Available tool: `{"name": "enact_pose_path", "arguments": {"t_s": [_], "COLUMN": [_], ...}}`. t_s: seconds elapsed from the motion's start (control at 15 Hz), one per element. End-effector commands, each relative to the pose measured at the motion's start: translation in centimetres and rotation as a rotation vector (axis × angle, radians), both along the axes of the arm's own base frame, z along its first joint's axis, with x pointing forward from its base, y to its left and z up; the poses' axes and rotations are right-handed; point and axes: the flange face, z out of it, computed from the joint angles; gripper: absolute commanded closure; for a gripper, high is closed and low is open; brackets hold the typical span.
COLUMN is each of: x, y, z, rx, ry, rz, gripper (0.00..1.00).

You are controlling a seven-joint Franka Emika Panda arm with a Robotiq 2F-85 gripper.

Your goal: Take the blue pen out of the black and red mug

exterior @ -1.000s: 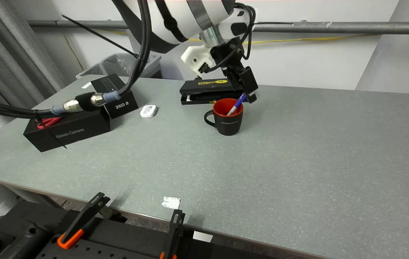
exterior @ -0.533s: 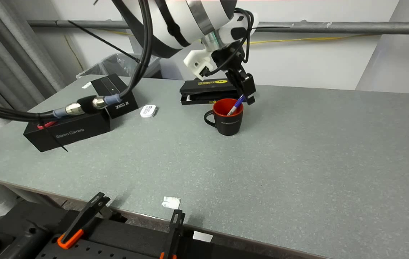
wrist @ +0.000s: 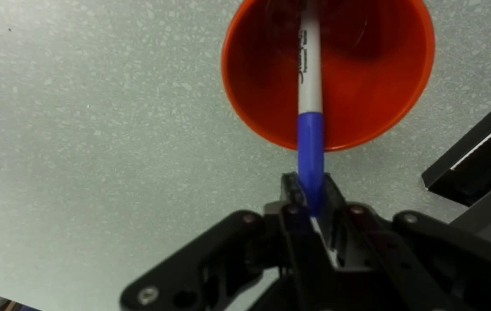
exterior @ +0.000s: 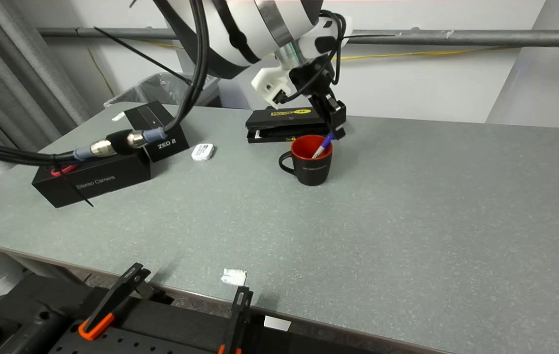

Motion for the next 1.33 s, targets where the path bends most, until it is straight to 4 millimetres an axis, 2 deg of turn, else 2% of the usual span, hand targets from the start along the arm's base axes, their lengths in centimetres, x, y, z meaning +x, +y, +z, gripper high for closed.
{"name": "enact_pose_path", "arguments": {"t_s": [0.0,0.2,0.53,0.67,0.73,0.87,1.07,1.27], "x": [0.1,-1.0,-4.2,-5.9,-6.6,-7.6,-8.4,-9.0], "y": [0.1,0.3,0.9,2.3,3.2,6.2,11.2,14.7], "z": [0.5,3.6,12.6,15.1,15.5,14.5,9.9,4.8], "rx": [0.007,0.025,0.031,0.044,0.069,0.123,0.174,0.176], "ry": [-0.024,-0.067,-0.215,-0.222,-0.218,-0.172,-0.053,0.096], "rz": [-0.007,0.014,0.085,0.168,0.206,0.293,0.42,0.547], "gripper": [0.98,0.98,0.98,0.98,0.98,0.98,0.98,0.98]}}
